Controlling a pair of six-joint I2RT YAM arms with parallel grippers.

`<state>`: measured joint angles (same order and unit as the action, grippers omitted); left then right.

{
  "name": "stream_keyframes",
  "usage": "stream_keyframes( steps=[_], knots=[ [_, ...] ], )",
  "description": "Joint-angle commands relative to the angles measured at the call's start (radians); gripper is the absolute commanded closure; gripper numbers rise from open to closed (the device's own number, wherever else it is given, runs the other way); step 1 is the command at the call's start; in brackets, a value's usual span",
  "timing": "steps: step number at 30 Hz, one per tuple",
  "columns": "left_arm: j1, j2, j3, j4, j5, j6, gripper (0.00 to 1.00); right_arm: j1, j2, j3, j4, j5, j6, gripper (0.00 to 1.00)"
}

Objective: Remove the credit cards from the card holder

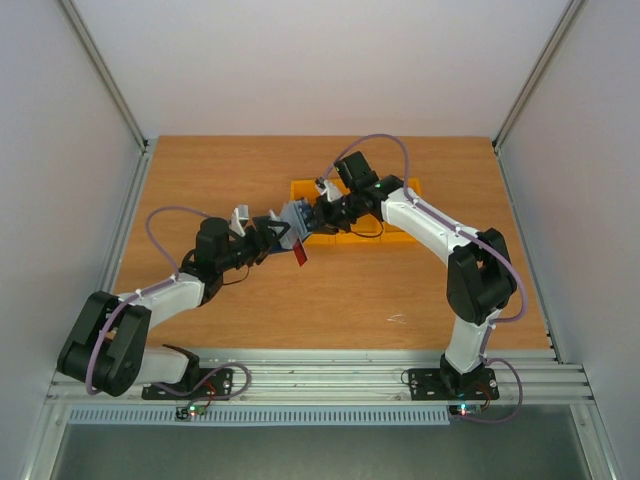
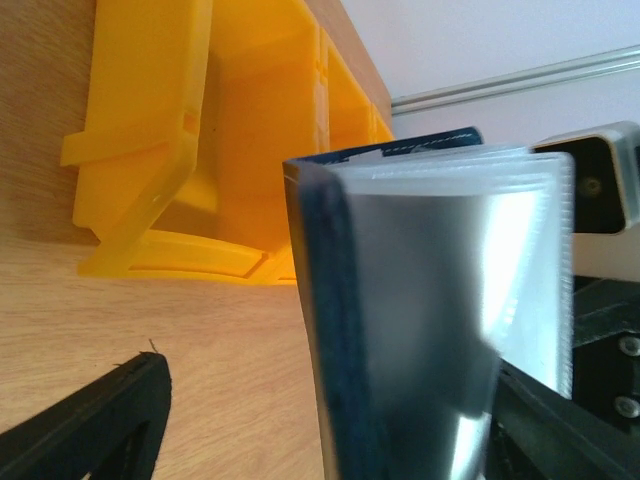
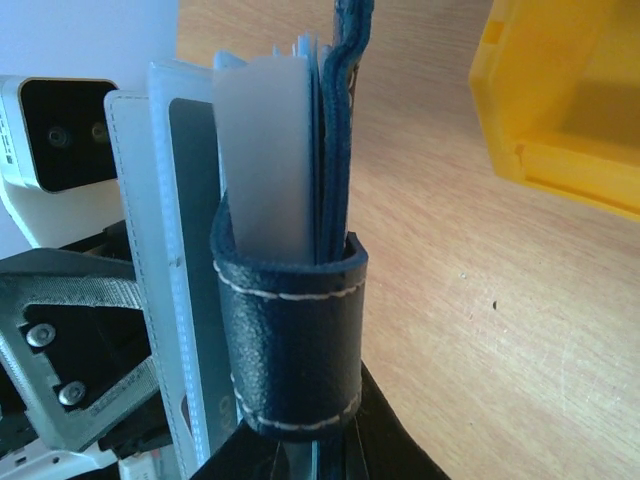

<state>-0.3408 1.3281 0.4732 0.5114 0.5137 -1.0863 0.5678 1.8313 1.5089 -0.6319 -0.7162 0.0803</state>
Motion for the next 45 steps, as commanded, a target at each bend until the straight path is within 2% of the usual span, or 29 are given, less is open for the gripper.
stream_keyframes(
  steps=[1, 3, 18, 19, 23, 25, 27, 31, 33, 42, 45],
  knots=[
    [0.0, -0.017, 0.026, 0.052, 0.014, 0.026, 0.04, 0.03, 0.013, 0.07, -0.074, 0.046, -0.045, 0.99],
    [0.0, -0.017, 0.027, 0.058, 0.017, 0.028, 0.01, 0.037, 0.021, 0.089, -0.097, 0.059, -0.056, 0.99],
    [0.0, -0.024, 0.027, 0.121, 0.069, 0.019, 0.01, 0.038, 0.026, 0.071, -0.084, 0.038, -0.06, 0.99],
    [0.0, -0.024, 0.027, 0.114, 0.063, 0.018, 0.04, 0.039, 0.026, 0.071, -0.081, 0.036, -0.058, 0.99],
    [0.0, -0.023, 0.028, 0.093, 0.052, 0.013, 0.27, 0.038, 0.019, 0.073, -0.075, 0.035, -0.058, 0.99],
    [0.0, -0.023, 0.027, 0.088, 0.048, 0.012, 0.32, 0.039, 0.018, 0.073, -0.074, 0.035, -0.059, 0.99],
    [-0.001, -0.024, 0.028, 0.082, 0.045, 0.012, 0.27, 0.039, 0.018, 0.073, -0.077, 0.036, -0.059, 0.99],
    [0.0, -0.026, 0.033, 0.104, 0.06, 0.011, 0.05, 0.038, 0.019, 0.075, -0.094, 0.059, -0.064, 0.99],
    [0.0, -0.027, 0.037, 0.12, 0.073, 0.014, 0.03, 0.039, 0.024, 0.081, -0.103, 0.069, -0.064, 0.99],
    [-0.005, -0.024, 0.044, 0.086, 0.058, 0.017, 0.12, 0.074, 0.049, 0.146, -0.152, 0.111, -0.113, 0.99],
    [-0.004, -0.024, 0.042, 0.077, 0.054, 0.016, 0.19, 0.076, 0.049, 0.15, -0.15, 0.106, -0.116, 0.99]
  ],
)
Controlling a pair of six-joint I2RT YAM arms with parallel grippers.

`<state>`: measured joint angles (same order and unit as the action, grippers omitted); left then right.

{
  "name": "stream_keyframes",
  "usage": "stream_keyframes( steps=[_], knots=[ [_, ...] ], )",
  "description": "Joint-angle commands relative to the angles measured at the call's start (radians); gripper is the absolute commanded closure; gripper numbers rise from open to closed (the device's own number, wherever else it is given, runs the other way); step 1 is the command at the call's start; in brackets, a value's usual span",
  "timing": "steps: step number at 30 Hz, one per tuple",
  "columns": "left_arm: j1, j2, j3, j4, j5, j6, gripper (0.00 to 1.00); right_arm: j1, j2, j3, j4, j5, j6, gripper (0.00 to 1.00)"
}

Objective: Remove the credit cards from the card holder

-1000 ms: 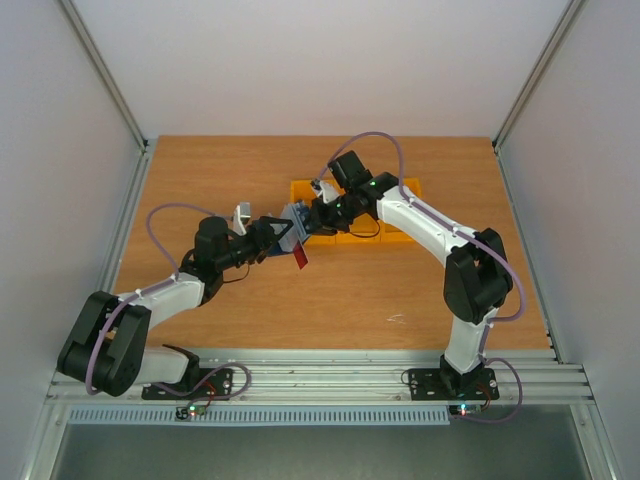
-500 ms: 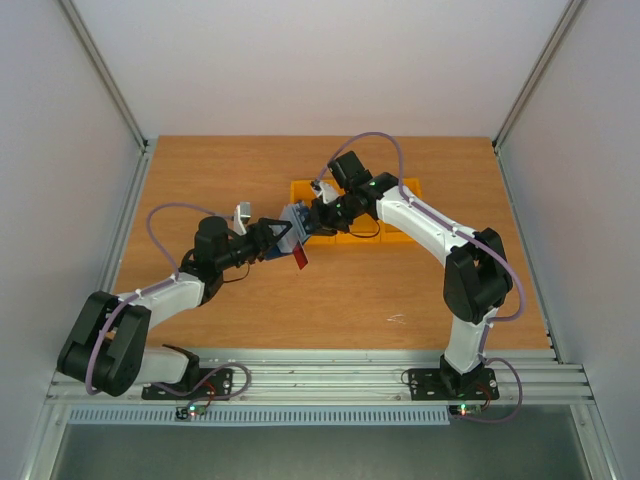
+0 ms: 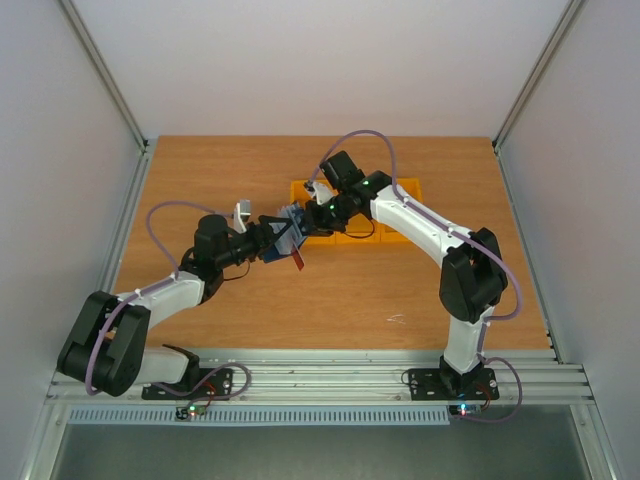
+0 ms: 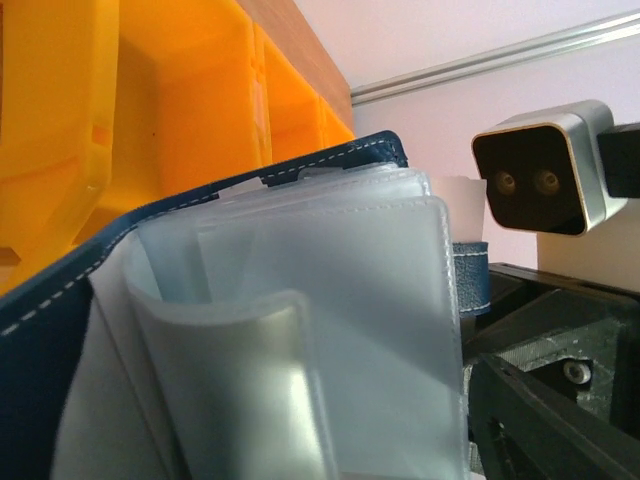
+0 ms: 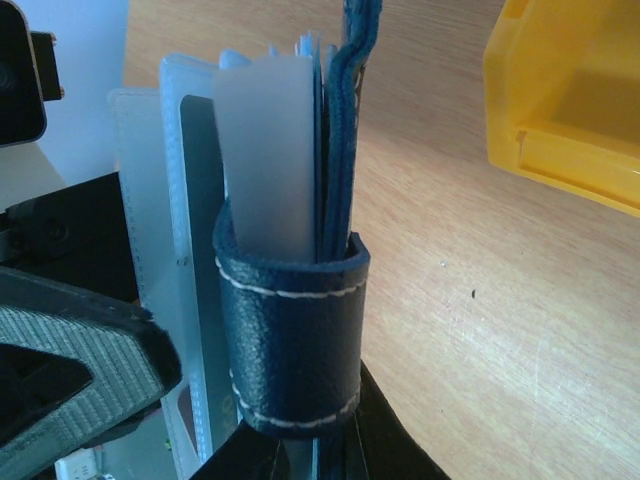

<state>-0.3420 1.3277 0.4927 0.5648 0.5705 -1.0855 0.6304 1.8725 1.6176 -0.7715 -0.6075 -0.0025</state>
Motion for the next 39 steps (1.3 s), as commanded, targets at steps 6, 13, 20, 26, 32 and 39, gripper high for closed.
stream_keyframes(
  steps=[6, 13, 20, 26, 32, 39],
  knots=[
    [-0.004, -0.029, 0.016, 0.061, 0.011, 0.003, 0.28, 0.01, 0.008, 0.027, -0.005, -0.02, -0.035, 0.99],
    [-0.003, -0.031, 0.011, 0.056, 0.006, 0.003, 0.46, 0.0, -0.007, -0.006, 0.036, -0.049, -0.019, 0.99],
    [-0.002, -0.032, 0.01, 0.05, 0.005, 0.0, 0.64, -0.026, -0.041, -0.039, 0.069, -0.068, -0.008, 0.99],
    [-0.002, -0.032, 0.013, 0.046, 0.005, -0.001, 0.67, -0.026, -0.046, -0.048, 0.07, -0.063, -0.012, 0.99],
    [0.002, -0.042, 0.026, 0.046, 0.028, 0.003, 0.49, -0.029, -0.049, -0.044, 0.04, -0.028, -0.027, 0.99],
    [0.003, -0.048, 0.043, 0.047, 0.058, 0.019, 0.41, -0.029, -0.039, -0.036, 0.04, -0.028, -0.024, 0.99]
  ],
)
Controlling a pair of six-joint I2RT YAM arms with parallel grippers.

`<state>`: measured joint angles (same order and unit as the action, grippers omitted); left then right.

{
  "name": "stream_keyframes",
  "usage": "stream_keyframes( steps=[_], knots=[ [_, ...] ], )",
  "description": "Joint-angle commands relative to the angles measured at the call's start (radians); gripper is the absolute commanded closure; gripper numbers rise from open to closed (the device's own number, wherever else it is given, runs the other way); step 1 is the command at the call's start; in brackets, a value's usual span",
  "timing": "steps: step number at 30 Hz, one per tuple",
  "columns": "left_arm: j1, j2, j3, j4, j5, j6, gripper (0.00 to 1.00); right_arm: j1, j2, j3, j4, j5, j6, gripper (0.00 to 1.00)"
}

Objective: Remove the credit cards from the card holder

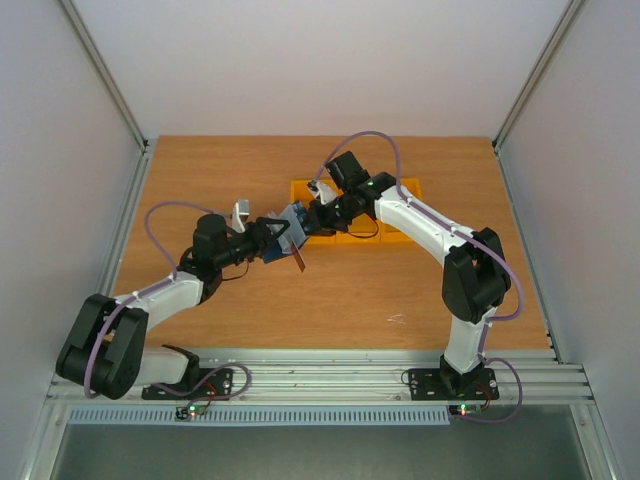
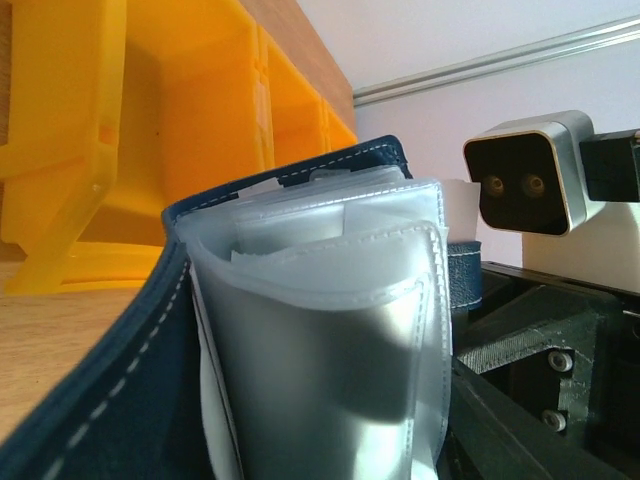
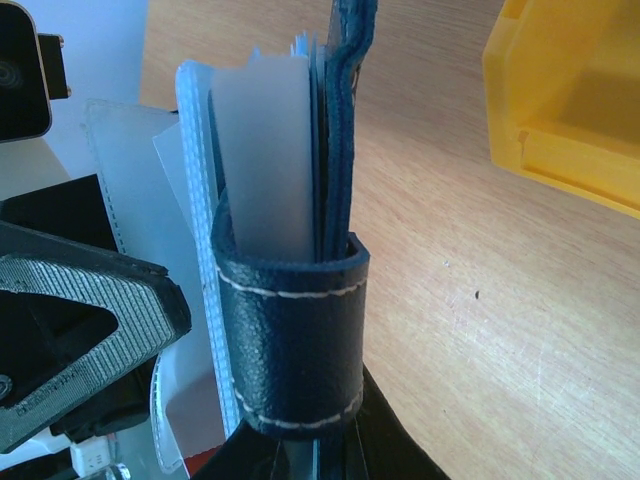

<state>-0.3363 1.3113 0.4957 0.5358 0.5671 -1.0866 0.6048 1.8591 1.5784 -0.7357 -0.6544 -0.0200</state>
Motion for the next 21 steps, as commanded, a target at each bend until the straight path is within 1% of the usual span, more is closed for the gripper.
stream_keyframes(
  steps=[1, 6, 8, 10, 11, 12, 14, 18, 21],
  knots=[
    [-0.003, -0.032, 0.039, 0.072, 0.062, 0.021, 0.4, -0.004, -0.025, 0.003, 0.003, 0.019, -0.006, 0.99],
    [-0.005, -0.032, 0.045, 0.061, 0.069, 0.022, 0.3, -0.004, -0.009, 0.031, -0.017, 0.037, -0.002, 0.99],
    [-0.006, -0.032, 0.046, 0.044, 0.063, 0.026, 0.25, -0.004, 0.012, 0.056, -0.035, 0.044, 0.007, 0.99],
    [-0.006, -0.031, 0.047, 0.025, 0.051, 0.025, 0.19, -0.004, 0.029, 0.08, -0.037, 0.038, 0.046, 0.99],
    [-0.006, -0.031, 0.046, 0.004, 0.043, 0.025, 0.18, -0.004, 0.037, 0.093, -0.039, 0.035, 0.065, 0.99],
    [-0.006, -0.031, 0.046, -0.024, 0.025, 0.025, 0.19, -0.004, 0.043, 0.101, -0.04, 0.032, 0.074, 0.99],
    [-0.006, -0.032, 0.043, -0.084, -0.013, 0.023, 0.28, -0.004, 0.048, 0.102, -0.037, 0.027, 0.082, 0.99],
    [-0.006, -0.032, 0.037, -0.104, -0.042, 0.01, 0.42, -0.004, 0.045, 0.088, -0.027, 0.026, 0.087, 0.99],
    [-0.006, -0.028, 0.038, -0.153, -0.066, -0.003, 0.54, -0.004, 0.067, 0.1, -0.015, 0.013, 0.108, 0.99]
  ],
)
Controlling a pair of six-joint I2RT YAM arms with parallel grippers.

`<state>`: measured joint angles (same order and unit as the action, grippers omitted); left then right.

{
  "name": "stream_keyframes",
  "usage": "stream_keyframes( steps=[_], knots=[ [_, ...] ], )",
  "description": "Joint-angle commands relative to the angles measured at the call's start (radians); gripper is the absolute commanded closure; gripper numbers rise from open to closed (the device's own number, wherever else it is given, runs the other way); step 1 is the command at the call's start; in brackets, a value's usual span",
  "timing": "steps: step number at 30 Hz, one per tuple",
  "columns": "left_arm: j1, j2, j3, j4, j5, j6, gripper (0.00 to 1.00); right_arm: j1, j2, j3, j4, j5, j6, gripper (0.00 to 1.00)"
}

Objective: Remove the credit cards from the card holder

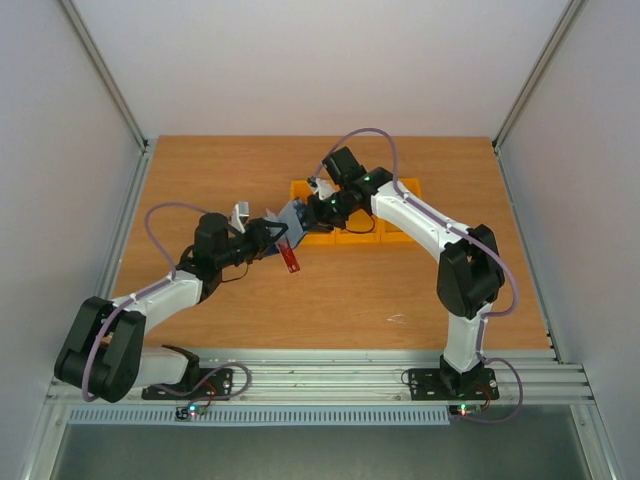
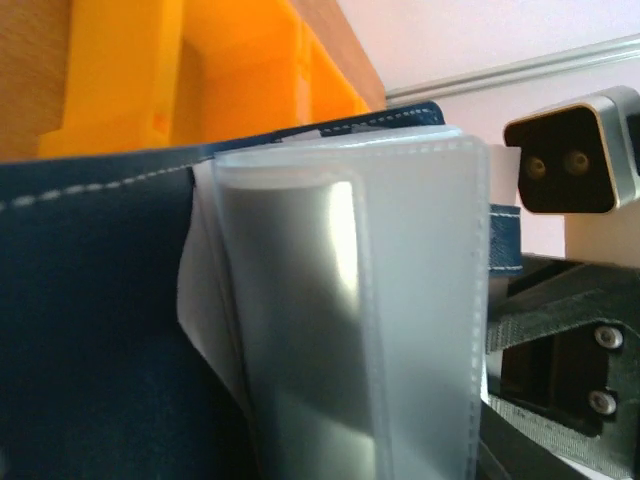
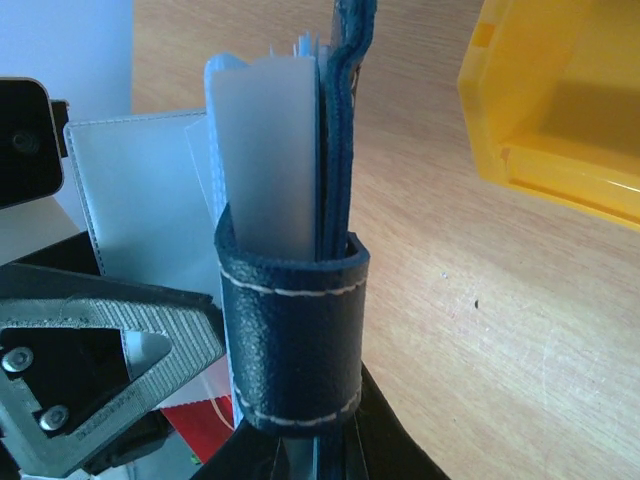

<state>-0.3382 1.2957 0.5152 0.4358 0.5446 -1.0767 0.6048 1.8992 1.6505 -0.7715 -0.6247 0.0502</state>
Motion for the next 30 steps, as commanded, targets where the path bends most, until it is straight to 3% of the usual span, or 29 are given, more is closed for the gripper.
stream_keyframes(
  steps=[1, 8, 11, 14, 19, 23, 26, 30],
  knots=[
    [-0.004, -0.011, 0.017, -0.063, -0.048, -0.017, 0.58, -0.004, 0.033, 0.03, 0.025, -0.021, 0.04, 0.99],
    [-0.004, -0.013, 0.013, -0.04, -0.042, -0.024, 0.99, -0.032, 0.022, -0.049, 0.115, -0.072, 0.065, 0.99],
    [-0.004, -0.012, 0.013, -0.018, -0.034, -0.022, 1.0, -0.053, 0.0, -0.072, 0.138, -0.081, 0.047, 0.97],
    [-0.002, -0.015, 0.015, 0.024, -0.023, -0.003, 1.0, -0.089, -0.037, -0.127, 0.175, -0.101, 0.036, 0.84],
    [0.018, -0.027, 0.017, 0.085, -0.033, 0.015, 1.0, -0.14, -0.168, -0.357, 0.402, -0.27, 0.017, 0.5],
    [0.036, -0.032, 0.036, 0.143, -0.038, 0.019, 1.0, -0.135, -0.309, -0.55, 0.634, -0.367, 0.038, 0.12],
    [0.037, -0.037, 0.061, 0.188, -0.001, 0.03, 1.0, -0.107, -0.351, -0.667, 0.866, -0.386, 0.136, 0.09],
    [0.037, -0.048, 0.089, 0.217, 0.031, 0.024, 1.0, -0.058, -0.319, -0.717, 1.074, -0.364, 0.229, 0.13]
  ],
)
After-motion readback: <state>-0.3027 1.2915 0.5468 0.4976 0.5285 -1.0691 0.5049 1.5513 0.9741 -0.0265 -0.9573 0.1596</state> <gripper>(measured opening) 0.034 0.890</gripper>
